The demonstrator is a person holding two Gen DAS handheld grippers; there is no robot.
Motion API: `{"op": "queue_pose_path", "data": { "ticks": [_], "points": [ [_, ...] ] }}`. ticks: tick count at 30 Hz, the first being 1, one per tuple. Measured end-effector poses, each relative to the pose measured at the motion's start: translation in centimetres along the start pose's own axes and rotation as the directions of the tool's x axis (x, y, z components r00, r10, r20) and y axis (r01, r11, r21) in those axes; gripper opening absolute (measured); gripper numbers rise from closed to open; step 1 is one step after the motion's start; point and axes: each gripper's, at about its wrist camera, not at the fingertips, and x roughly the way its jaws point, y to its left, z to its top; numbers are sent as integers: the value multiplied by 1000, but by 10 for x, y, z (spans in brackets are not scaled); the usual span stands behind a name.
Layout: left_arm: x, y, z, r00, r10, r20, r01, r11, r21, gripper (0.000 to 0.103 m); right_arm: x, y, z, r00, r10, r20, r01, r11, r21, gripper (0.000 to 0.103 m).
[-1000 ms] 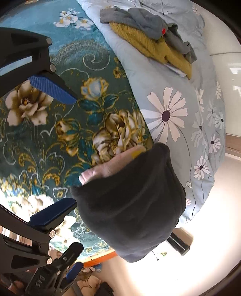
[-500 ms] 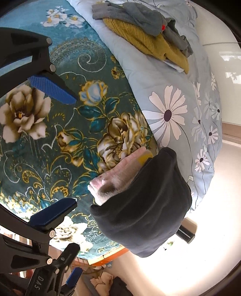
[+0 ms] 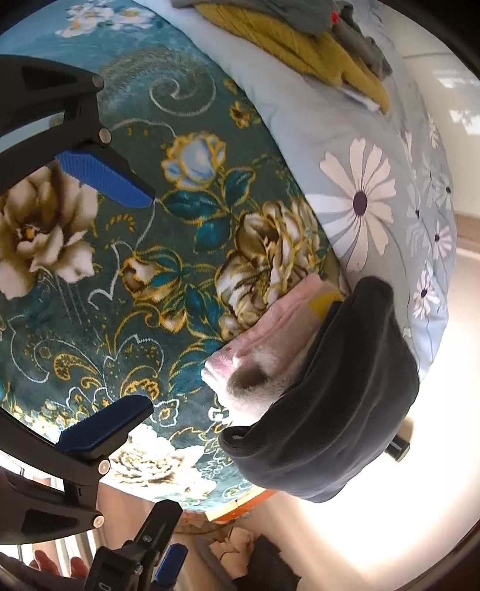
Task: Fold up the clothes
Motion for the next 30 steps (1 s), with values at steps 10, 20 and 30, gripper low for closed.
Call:
{"op": "queue_pose_path", "data": {
  "ticks": [10, 20, 30],
  "points": [
    [6, -7, 9, 998, -37, 56, 36, 999, 14, 103, 5, 13, 7, 1000, -19, -9, 18, 997, -73, 103],
    [11, -1, 18, 996, -49, 72, 50, 998, -23, 103, 5, 24, 28, 1000, -10, 9, 11, 994, -113, 103],
    [11, -2, 22, 996, -52, 78, 54, 998, -24, 103, 2, 32, 37, 1000, -2, 22, 5, 991, -133, 103]
  ]
}}
